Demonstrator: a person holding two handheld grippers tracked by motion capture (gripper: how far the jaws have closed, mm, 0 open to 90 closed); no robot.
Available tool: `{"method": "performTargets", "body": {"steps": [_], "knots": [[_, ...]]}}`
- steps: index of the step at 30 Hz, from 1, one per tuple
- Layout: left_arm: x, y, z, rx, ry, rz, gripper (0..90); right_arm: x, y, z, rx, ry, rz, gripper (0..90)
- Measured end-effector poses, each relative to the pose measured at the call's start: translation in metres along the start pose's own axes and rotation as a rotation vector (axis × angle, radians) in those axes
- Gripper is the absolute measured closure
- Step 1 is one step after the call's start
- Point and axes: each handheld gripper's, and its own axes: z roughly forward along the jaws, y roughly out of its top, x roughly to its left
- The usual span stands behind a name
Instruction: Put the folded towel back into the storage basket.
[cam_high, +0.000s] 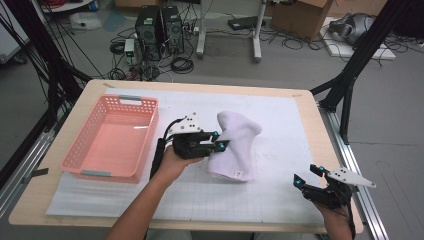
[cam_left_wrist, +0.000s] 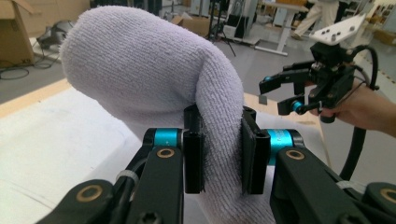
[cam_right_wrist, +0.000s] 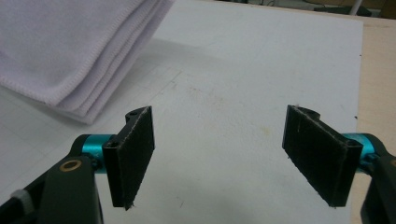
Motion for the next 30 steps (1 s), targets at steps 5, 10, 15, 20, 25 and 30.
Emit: {"method": "performTargets", "body": {"steps": [5,10,15,20,25,30], "knots": [[0.003,0.003,-0.013,-0.024,0.003,0.0,74.4,0.001,0.001,0.0,-0.003,0.002,0.005,24.2],[0.005,0.008,-0.026,-0.042,0.0,0.012,74.4,0.001,0.002,0.001,-0.011,0.001,0.003,24.2],[0.007,0.013,-0.039,-0.059,0.01,0.021,74.4,0.001,0.003,0.002,-0.015,0.002,0.002,24.2],[0.01,0.019,-0.06,-0.094,0.032,0.033,74.4,0.0,0.004,0.001,-0.019,-0.003,0.008,24.2],[0.014,0.022,-0.077,-0.123,0.046,0.033,74.3,0.0,0.005,0.001,-0.02,-0.009,0.015,24.2],[0.016,0.025,-0.091,-0.138,0.046,0.037,74.4,0.001,0.005,0.002,-0.016,-0.009,0.014,24.2]]}}
